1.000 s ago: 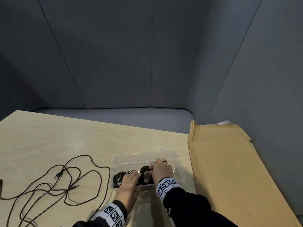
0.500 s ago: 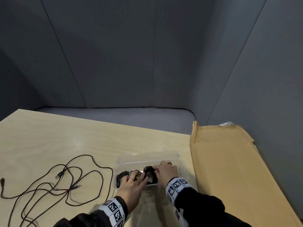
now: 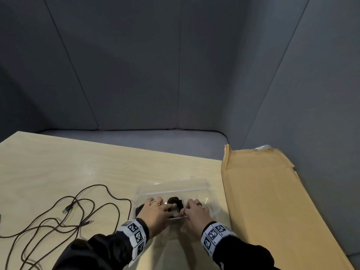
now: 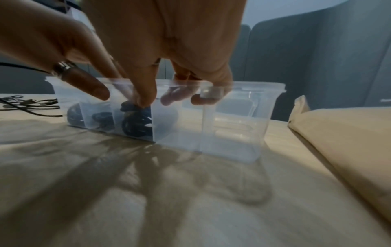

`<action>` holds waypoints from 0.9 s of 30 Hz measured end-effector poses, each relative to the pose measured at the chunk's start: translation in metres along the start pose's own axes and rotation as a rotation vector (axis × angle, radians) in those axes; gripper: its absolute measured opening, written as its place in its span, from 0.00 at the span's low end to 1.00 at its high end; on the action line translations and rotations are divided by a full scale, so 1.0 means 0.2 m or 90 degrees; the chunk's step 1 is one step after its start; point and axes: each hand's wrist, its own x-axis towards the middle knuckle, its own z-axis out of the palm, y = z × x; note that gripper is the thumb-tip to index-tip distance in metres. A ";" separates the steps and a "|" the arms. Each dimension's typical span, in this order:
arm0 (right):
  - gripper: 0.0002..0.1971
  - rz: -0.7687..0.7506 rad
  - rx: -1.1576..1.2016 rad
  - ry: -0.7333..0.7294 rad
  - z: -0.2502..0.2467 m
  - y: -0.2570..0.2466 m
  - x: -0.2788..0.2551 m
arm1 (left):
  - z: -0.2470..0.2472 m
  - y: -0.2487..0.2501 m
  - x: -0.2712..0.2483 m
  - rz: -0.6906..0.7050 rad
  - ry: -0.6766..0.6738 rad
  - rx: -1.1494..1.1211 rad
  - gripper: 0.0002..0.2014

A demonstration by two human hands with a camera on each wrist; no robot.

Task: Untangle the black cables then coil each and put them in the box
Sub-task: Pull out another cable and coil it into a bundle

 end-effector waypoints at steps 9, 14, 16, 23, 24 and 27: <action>0.18 0.011 -0.045 -0.014 0.02 0.00 0.00 | 0.05 0.06 0.00 -0.063 0.001 -0.022 0.13; 0.17 0.019 -0.052 -0.030 0.00 -0.01 0.00 | 0.05 0.06 -0.03 -0.066 0.011 -0.080 0.20; 0.16 0.025 -0.053 -0.021 0.01 -0.02 0.00 | 0.05 0.00 -0.10 -0.082 0.066 -0.202 0.22; 0.15 0.056 -0.013 -0.040 -0.01 -0.02 -0.01 | 0.09 -0.44 -0.53 -0.344 0.381 -0.507 0.06; 0.18 0.070 -0.017 -0.039 -0.02 -0.04 -0.02 | 0.12 -0.49 -0.59 -0.341 0.275 -0.437 0.07; 0.40 0.054 -0.034 0.129 -0.06 -0.16 -0.08 | 0.20 -0.58 -0.71 -0.265 0.029 -0.304 0.32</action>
